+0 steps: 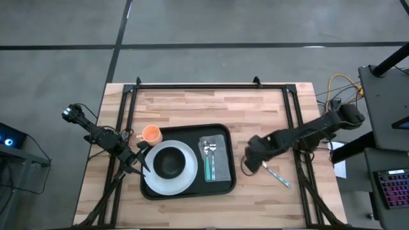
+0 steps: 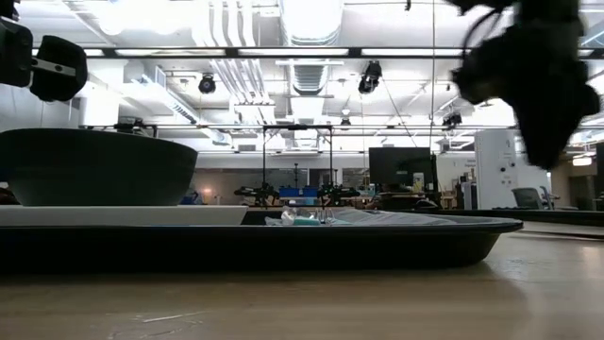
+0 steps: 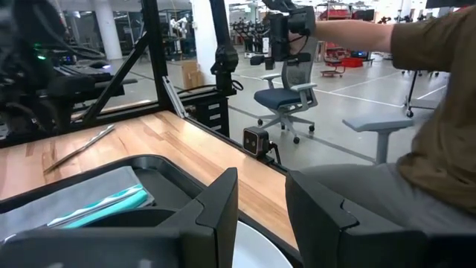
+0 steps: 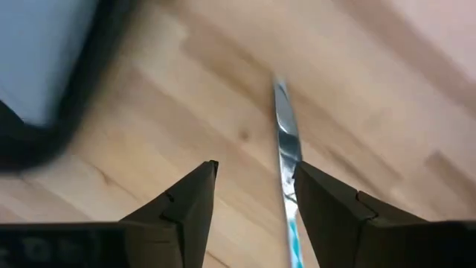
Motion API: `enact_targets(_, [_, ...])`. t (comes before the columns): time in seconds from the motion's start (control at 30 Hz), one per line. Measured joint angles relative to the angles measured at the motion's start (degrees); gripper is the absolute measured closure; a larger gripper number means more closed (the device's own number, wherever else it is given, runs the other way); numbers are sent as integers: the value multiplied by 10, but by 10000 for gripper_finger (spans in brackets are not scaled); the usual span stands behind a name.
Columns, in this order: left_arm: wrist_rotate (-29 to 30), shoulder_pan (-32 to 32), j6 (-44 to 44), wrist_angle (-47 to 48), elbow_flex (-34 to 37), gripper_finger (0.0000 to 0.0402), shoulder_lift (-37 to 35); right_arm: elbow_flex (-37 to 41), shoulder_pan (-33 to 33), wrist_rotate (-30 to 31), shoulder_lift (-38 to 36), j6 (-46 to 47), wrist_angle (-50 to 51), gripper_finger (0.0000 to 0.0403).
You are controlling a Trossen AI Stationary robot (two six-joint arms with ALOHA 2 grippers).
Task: Set up tray
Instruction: Put the white patterned knife on the gray napkin to the right of the white patterned fork
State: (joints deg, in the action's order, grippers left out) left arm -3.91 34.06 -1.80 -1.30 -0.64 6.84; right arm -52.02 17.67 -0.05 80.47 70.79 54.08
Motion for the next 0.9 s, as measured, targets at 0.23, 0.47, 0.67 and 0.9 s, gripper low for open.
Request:
enact_targets(0.23, [0, 0, 0, 0, 0, 306, 0, 78, 83, -31, -57, 61, -1, 236])
enact_targets(0.47, [0, 0, 0, 0, 0, 306, 0, 127, 165, -12, -106, 121, -4, 236])
enact_targets(0.67, [0, 0, 0, 0, 0, 306, 0, 162, 208, -13, -110, 145, -21, 236])
enact_targets(0.9, [0, 0, 0, 0, 0, 306, 0, 172, 221, -13, -110, 138, -48, 236])
